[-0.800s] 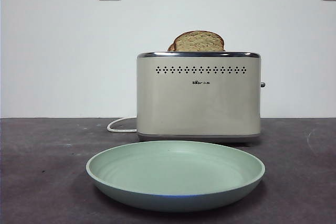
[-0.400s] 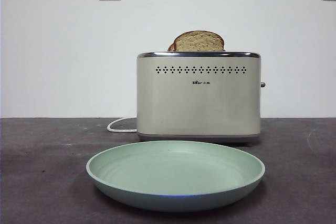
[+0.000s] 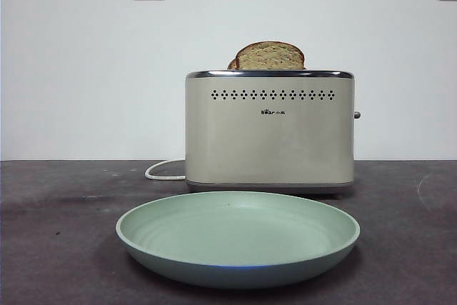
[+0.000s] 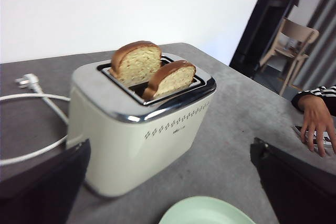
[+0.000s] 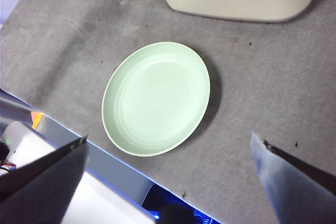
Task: Take the bread from the toaster,put the bread on the plate,put the plate on the table
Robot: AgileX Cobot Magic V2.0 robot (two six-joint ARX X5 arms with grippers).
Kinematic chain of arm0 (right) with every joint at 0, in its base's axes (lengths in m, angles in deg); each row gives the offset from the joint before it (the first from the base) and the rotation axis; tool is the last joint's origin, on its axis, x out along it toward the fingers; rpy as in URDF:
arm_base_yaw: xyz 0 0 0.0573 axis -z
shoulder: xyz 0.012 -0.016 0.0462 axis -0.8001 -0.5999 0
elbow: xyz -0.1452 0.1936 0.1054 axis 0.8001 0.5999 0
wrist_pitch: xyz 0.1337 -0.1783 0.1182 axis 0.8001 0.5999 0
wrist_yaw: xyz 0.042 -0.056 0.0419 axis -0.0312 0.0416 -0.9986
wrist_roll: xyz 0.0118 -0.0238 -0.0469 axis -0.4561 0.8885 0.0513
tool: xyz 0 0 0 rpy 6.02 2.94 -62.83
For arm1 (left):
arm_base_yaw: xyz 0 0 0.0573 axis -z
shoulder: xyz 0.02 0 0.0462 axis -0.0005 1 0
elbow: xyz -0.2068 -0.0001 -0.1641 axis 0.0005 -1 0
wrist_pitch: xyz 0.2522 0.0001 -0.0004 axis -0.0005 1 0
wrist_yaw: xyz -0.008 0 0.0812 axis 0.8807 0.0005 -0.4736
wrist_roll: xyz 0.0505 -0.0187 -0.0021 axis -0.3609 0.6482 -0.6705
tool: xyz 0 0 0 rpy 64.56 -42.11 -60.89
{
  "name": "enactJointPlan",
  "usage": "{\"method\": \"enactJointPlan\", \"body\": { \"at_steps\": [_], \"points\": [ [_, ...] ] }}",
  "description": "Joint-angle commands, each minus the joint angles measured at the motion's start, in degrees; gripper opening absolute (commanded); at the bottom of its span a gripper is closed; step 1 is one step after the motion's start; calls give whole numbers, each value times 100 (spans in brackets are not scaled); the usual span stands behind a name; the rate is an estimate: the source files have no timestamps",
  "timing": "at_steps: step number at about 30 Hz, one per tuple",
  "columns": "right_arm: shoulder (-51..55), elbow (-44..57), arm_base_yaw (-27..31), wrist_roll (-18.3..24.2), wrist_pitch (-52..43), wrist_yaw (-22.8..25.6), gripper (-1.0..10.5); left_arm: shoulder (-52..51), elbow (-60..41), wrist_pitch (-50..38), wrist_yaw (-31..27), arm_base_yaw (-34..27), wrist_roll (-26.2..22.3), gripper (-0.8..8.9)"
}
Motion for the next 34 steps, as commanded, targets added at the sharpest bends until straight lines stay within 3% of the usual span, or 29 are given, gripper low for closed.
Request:
{"method": "enactJointPlan", "body": {
  "at_steps": [1, 9, 19, 30, 32, 34],
  "points": [
    [-33, -20, -13, -22, -37, 9, 596, 645, 369, -273, -111, 269, -85, 629],
    [-179, -20, -13, -22, -37, 7, 596, 2400, 1733, -385, -284, 914, -538, 629],
    [-247, -20, -13, -24, -33, 7, 596, 4087, 3143, -470, -942, 1569, -1366, 629],
    [-247, -20, -11, -22, -35, 31, 596, 4907, 3416, -855, -1204, 1904, -1440, 622],
    [-247, -20, -11, -22, -35, 28, 596, 4981, 3416, -850, -1318, 1947, -1447, 554],
    [-247, -20, -11, -22, -35, 31, 596, 5042, 3416, -831, -1327, 1978, -1451, 389]
  ]
}}
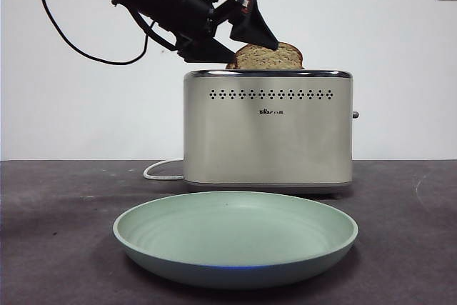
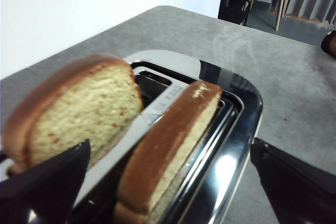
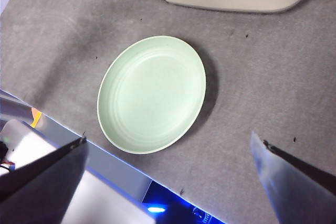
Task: Take the bread from the toaster,put the bread on the plate,put the plate on the table
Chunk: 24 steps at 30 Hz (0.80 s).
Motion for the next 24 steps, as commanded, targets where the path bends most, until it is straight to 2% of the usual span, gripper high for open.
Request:
{"method": "enactJointPlan", "body": {
  "at_steps": [1, 4, 7, 24],
  "points": [
    [2, -20, -11, -22, -28, 15, 596, 164, 15, -48, -26, 59, -83, 326],
    [2, -20, -11, -20, -28, 15, 595, 173, 15, -39, -26, 101, -70, 119],
    [2, -20, -11, -20, -31, 17, 595, 170, 15, -68, -26, 140, -70, 1],
    [2, -20, -11, -15, -28, 17, 595, -184, 302, 33, -138, 39, 2, -8]
  ]
}}
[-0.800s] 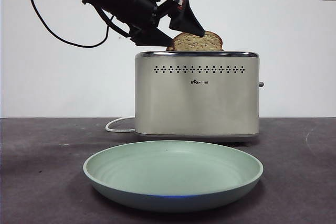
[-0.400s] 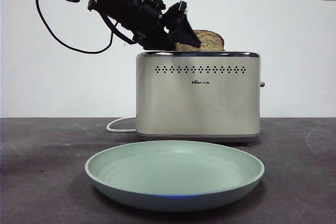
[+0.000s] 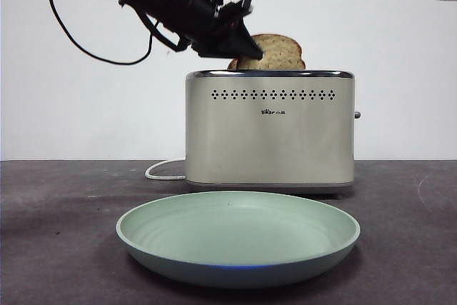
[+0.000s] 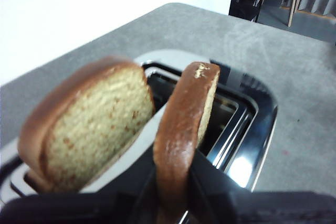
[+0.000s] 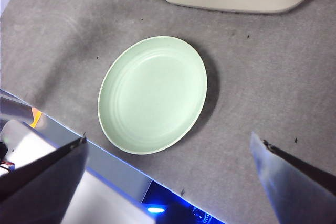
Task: Take the bread from the toaster,put the bread on the plate,put the plate on the table
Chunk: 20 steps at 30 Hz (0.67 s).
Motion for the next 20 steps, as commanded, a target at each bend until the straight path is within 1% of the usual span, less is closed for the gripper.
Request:
{"method": "enactJointPlan", "body": {
  "at_steps": [1, 9, 13, 17, 20],
  "points": [
    [2, -20, -11, -15, -20, 15, 595, -289, 76, -83, 77, -7, 39, -8],
    [2, -20, -11, -17, -20, 13, 595, -1213, 76, 289, 77, -166, 39, -8],
    [2, -20, -11, -15, -22, 13, 595, -1840, 76, 680, 79, -262, 68, -8],
    [2, -20, -11, -15, -22, 13, 595, -2470, 76, 1364, 96, -348, 310, -8],
    [2, -20, -11, -17, -31, 13, 595, -2852, 74, 1886, 330, -433, 614, -7]
  ]
}}
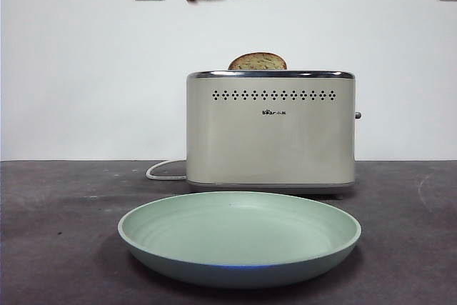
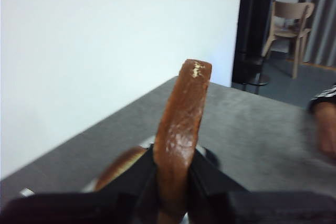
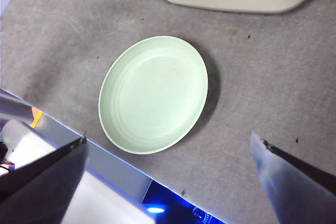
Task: Take the bread from the toaster,put the bread on the plate,put the plate on the table
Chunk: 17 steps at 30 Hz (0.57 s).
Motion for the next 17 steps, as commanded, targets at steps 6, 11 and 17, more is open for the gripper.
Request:
{"method": "enactJointPlan", "body": {
  "at_steps": [6, 11, 17],
  "points": [
    [2, -20, -11, -20, -48, 11, 595, -723, 17, 1207, 212, -151, 651, -7],
    [0, -20, -11, -92, -122, 13, 595, -1204, -345, 1517, 192, -151, 704, -7],
    [-157, -20, -11, -149, -238, 15, 595, -2317, -1738, 1394, -245, -168, 960, -8]
  ]
}}
